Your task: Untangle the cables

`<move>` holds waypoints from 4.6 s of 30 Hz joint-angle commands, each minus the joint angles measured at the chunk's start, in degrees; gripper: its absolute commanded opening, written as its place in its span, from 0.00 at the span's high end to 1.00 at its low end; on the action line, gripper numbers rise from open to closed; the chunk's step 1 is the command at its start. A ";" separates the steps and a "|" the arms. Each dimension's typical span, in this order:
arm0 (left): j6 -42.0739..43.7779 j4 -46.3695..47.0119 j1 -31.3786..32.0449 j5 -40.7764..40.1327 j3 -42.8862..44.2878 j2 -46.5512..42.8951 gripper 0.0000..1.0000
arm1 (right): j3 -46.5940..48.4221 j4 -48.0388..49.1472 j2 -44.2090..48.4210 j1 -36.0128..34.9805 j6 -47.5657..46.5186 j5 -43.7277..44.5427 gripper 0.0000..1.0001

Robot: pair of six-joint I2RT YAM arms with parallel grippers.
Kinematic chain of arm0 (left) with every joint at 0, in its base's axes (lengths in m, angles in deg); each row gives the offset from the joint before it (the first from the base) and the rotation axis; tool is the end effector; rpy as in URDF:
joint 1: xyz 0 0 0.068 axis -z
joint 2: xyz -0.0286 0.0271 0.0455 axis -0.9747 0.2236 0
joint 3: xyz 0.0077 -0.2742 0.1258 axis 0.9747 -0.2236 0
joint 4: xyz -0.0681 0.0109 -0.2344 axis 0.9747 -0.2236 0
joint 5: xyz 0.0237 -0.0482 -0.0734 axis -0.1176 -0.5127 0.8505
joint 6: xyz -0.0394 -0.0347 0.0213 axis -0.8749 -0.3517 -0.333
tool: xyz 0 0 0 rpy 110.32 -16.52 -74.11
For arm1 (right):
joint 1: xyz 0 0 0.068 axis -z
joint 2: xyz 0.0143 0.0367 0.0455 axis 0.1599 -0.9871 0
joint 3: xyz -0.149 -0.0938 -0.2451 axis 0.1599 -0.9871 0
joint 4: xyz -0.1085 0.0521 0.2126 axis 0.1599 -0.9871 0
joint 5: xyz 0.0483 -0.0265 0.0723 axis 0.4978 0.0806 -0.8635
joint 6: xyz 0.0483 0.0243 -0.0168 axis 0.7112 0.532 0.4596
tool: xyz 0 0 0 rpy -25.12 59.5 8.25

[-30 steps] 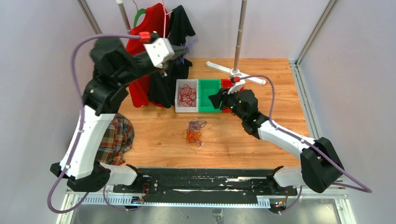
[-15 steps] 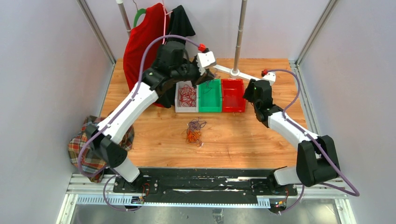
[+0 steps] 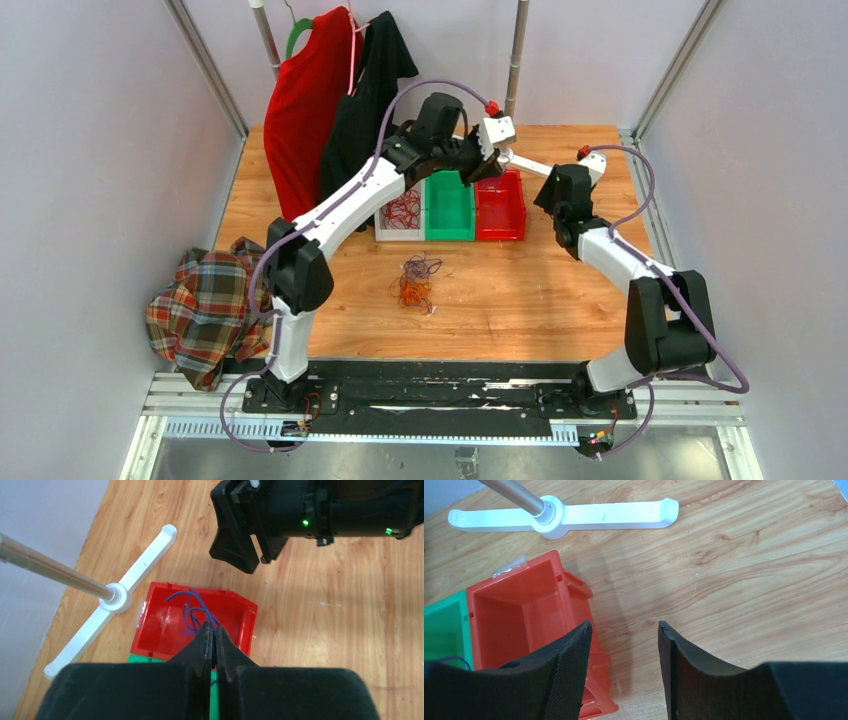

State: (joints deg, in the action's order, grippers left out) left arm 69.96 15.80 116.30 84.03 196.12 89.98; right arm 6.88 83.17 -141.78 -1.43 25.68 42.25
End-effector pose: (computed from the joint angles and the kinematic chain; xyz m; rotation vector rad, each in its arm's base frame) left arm 0.3490 -0.3128 0.3923 1.3512 1.5177 -0.7656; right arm 0.3166 0.0471 0.2854 0.4469 1.8752 0.1133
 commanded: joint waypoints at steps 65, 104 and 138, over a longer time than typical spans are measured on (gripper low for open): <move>23.99 -16.93 -3.29 -4.92 -27.61 -0.01 0.42 | -15.95 -1.82 24.34 -17.68 -0.24 0.67 0.59; 1.50 -27.81 -2.08 0.17 -12.04 -27.34 1.00 | -19.69 27.69 29.92 -26.79 -4.75 -37.47 0.36; -12.20 -30.06 -2.08 8.05 -2.38 -34.02 1.00 | -15.86 44.82 13.85 -35.61 -6.71 -10.10 0.38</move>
State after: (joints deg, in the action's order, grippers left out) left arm 61.00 -14.26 114.01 88.79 191.31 57.23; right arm -8.88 119.21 -127.03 -35.99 18.35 31.83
